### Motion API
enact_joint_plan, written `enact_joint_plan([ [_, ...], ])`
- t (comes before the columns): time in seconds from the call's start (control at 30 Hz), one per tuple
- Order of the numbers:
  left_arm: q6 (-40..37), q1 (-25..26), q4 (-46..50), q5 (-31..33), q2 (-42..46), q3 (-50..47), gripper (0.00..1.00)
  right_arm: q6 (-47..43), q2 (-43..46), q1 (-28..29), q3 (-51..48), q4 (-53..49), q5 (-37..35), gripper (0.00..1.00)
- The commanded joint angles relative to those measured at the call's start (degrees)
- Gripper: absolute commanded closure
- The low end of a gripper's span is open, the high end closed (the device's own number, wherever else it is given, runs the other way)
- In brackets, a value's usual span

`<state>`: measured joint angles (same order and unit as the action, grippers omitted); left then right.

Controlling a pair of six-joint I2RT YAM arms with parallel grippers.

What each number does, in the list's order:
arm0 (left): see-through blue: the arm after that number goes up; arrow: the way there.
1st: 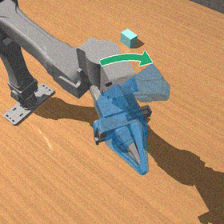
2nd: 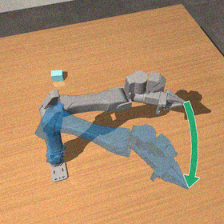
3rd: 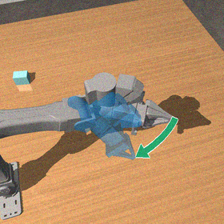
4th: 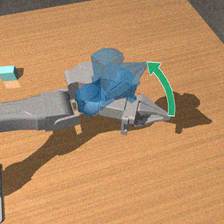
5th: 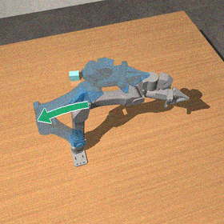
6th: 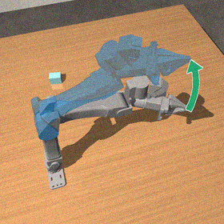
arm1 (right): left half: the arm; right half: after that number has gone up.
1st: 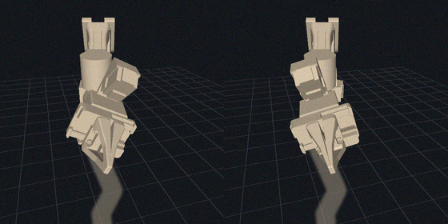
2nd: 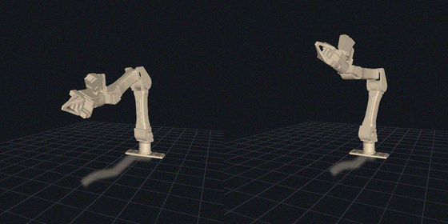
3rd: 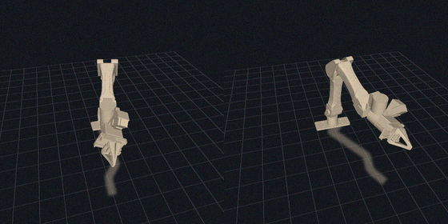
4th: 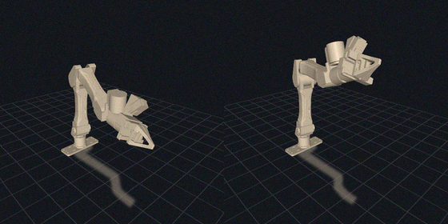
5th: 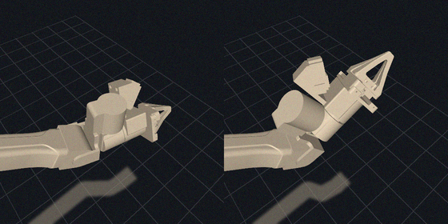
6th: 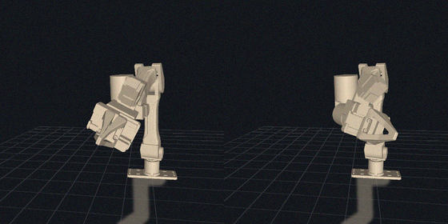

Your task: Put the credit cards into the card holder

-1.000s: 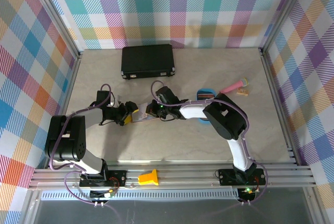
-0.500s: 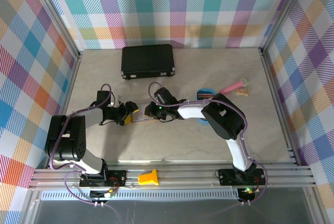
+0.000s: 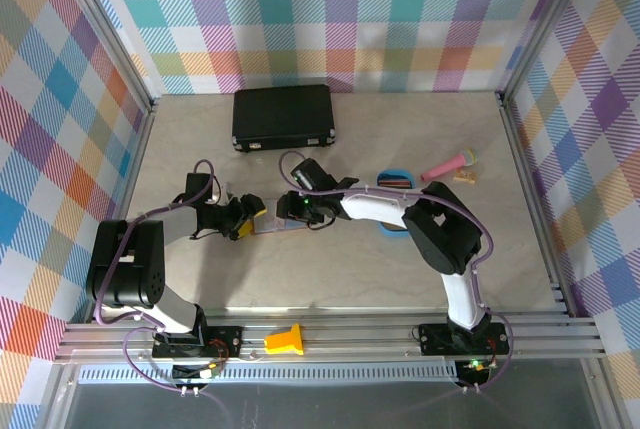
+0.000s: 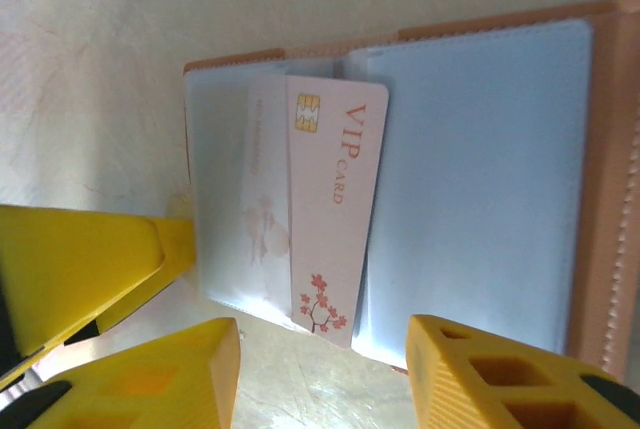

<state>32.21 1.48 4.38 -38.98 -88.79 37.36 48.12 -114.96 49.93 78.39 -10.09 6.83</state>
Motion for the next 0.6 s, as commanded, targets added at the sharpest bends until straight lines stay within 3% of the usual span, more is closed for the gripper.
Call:
enact_joint_plan([
  [0.0,-1.25,1.04,2.32,1.72,-1.77,-0.01,0.28,-4.17,0.58,0.36,4.18,-6.92,-3.43,0.5],
  [0.3,-1.27,1.05,2.39,2.08,-1.73,-0.28,0.28,-6.54,-3.83,0.34,14.12,-14.73,-5.77,0.49],
  [0.57,-1.5,1.01,2.83,2.51,-1.47,-0.38,0.29,-6.98,-9.0,-0.75,20.21,-18.22,-0.06,0.52],
])
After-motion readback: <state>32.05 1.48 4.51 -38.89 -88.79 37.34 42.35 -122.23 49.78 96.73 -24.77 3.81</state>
